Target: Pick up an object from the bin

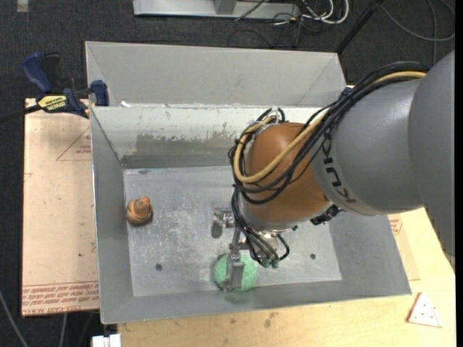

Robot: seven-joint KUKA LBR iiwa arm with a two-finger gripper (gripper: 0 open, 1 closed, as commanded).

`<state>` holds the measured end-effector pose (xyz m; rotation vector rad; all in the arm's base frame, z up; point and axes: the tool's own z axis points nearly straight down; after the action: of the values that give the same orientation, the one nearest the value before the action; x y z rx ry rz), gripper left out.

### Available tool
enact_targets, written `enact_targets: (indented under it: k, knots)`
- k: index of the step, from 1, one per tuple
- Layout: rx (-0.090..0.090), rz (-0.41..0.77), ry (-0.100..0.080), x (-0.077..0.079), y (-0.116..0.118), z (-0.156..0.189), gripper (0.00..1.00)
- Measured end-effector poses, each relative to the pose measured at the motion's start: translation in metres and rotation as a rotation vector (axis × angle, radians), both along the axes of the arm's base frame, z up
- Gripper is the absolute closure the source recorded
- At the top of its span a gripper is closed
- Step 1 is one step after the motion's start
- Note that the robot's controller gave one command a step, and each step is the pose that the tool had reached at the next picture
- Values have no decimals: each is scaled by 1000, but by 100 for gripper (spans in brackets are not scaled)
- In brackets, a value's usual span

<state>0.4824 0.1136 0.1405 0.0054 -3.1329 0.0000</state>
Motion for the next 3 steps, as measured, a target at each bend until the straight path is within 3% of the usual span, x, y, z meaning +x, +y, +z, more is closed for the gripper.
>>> enact_targets:
  k: [1, 2, 3]
  knots:
    - [1, -3, -7, 2, 0, 4, 0]
    - [4, 50, -17, 3, -38, -36, 0]
    - [2, 159, -10, 9, -57, -65, 100]
